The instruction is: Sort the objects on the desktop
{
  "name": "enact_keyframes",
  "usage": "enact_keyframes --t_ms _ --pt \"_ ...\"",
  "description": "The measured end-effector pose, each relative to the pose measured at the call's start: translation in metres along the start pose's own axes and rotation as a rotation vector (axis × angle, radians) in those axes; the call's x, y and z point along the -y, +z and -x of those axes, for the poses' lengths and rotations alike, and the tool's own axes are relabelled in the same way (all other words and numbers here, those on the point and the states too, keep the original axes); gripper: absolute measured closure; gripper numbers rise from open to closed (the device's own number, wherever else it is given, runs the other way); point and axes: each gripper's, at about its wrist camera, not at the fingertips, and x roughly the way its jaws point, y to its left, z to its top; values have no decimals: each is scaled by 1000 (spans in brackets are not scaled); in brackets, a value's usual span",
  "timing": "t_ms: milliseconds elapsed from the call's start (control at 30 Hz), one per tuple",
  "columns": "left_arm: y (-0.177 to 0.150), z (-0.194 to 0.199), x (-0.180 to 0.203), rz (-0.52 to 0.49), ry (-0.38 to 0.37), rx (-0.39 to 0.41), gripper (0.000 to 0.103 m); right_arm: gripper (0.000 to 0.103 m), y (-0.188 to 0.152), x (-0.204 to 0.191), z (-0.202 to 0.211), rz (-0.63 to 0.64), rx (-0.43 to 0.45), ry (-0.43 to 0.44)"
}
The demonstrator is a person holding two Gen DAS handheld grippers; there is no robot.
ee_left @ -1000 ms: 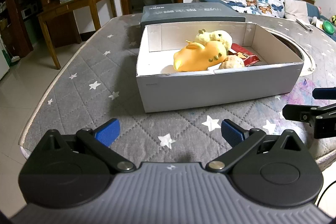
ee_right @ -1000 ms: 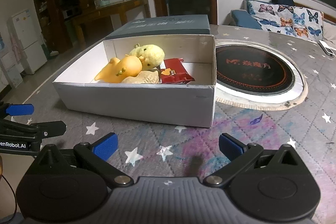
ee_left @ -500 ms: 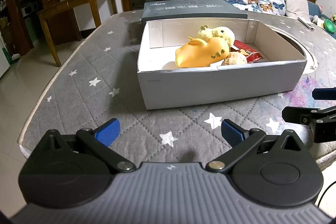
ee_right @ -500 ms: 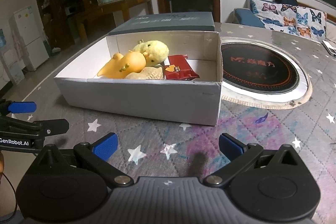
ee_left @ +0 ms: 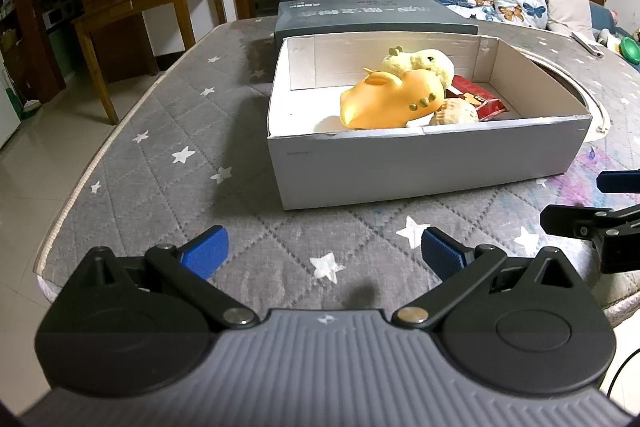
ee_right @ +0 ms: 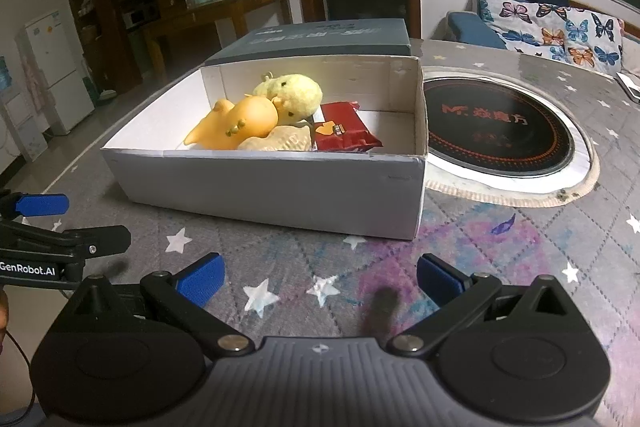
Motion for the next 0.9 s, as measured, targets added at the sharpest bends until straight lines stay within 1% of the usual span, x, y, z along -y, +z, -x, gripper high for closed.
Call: enact_keyframes --t_ms 300,500,667,800,900 --pt "2 -9 -4 7 11 -14 0 0 1 3 -4 -7 -8 -1" --pt "3 -13 -12 19 27 -15 0 0 2 19 1 -23 0 -29" --pt "4 -17 -27 46 64 -20 0 0 3 33 5 -38 7 -54" --pt "5 -22 -48 83 111 -29 0 0 1 59 12 -83 18 -110" --pt "8 -28 -66 118 154 -34 0 0 2 85 16 -132 34 -168"
